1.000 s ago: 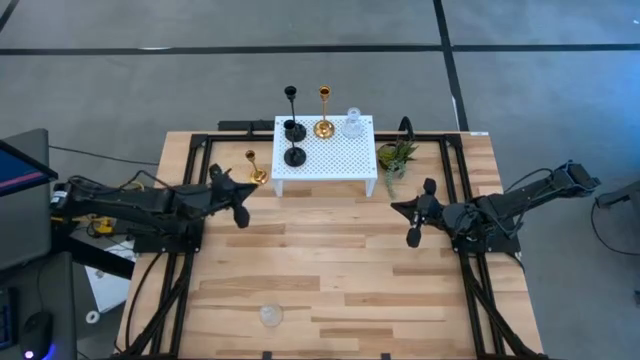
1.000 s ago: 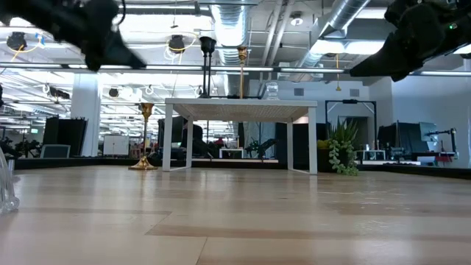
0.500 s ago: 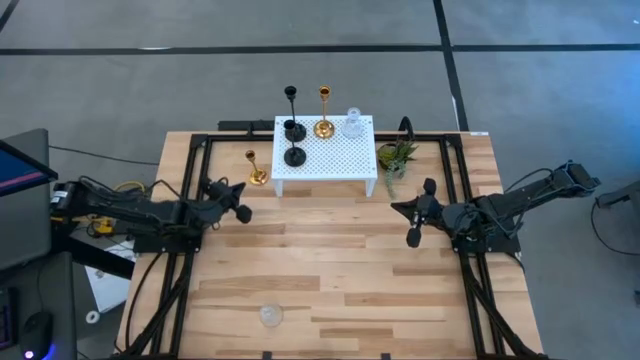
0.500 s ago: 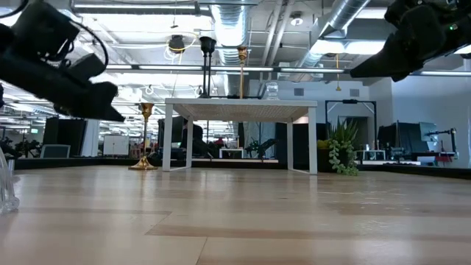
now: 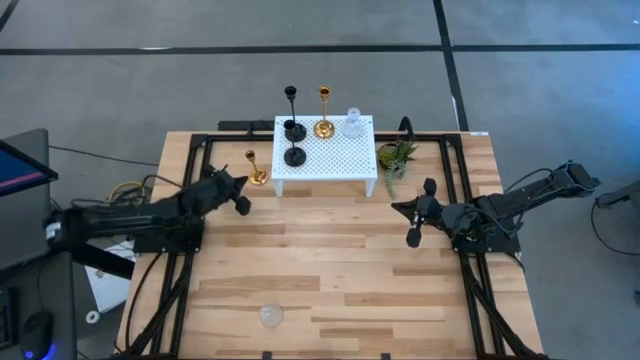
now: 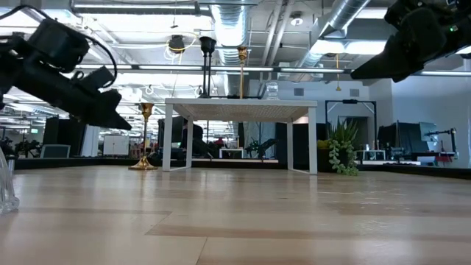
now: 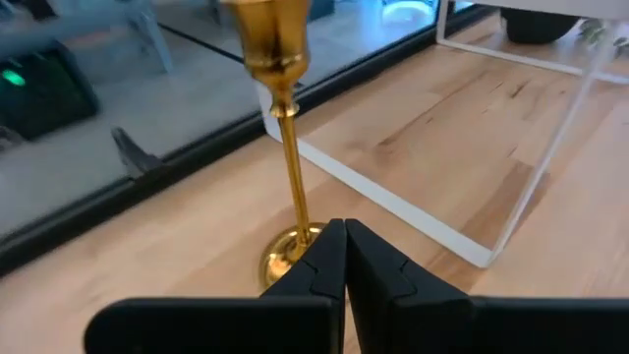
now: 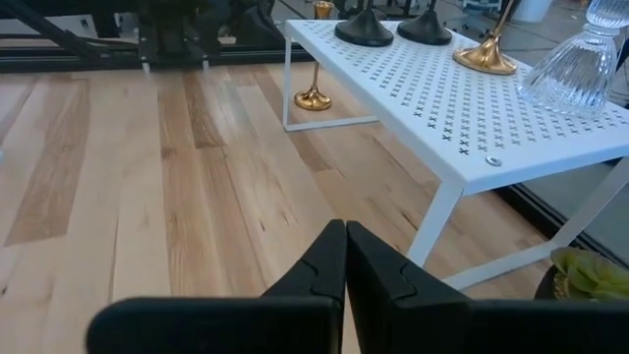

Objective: Pick & Place candle stick holders
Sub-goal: Put the gold candle holder on the shelf aligned with the other gold candle holder

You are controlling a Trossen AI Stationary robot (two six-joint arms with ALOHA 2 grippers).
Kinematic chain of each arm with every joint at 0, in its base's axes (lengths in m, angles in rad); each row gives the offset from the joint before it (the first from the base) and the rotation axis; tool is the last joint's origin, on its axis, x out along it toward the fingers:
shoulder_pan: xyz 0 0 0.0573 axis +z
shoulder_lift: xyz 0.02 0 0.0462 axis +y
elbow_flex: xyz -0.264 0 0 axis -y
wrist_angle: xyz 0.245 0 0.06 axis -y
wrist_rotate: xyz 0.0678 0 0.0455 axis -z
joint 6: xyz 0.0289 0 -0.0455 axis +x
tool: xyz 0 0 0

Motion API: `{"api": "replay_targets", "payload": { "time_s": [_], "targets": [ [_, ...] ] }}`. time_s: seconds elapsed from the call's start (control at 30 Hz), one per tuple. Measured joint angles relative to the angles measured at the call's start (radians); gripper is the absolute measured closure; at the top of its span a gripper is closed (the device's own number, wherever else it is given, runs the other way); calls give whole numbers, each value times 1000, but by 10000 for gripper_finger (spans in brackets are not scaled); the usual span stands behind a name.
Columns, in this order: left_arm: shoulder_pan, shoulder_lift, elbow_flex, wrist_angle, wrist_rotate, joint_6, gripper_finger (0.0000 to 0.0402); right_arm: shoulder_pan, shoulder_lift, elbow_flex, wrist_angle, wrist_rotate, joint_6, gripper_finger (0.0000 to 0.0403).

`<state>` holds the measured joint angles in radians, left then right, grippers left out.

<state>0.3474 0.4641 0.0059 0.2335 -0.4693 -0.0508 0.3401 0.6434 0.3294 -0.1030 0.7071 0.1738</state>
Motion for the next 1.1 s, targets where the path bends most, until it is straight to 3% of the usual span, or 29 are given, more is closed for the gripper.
{"api": "replay_targets", "payload": {
  "time_s": [0.2, 0.4, 0.67, 1.1],
  "targets": [
    [235, 1, 0, 43, 293, 34, 397, 0, 0, 0, -5, 0, 0, 403],
    [339, 14, 0, 62, 486, 45, 396, 0, 0, 0, -6, 0, 0, 403],
    [351, 135, 0, 78, 434, 67, 396, 0, 0, 0, -7, 0, 1, 403],
    [351, 377, 0, 341, 433, 60, 393, 0, 0, 0, -9, 0, 3, 403]
  ]
}}
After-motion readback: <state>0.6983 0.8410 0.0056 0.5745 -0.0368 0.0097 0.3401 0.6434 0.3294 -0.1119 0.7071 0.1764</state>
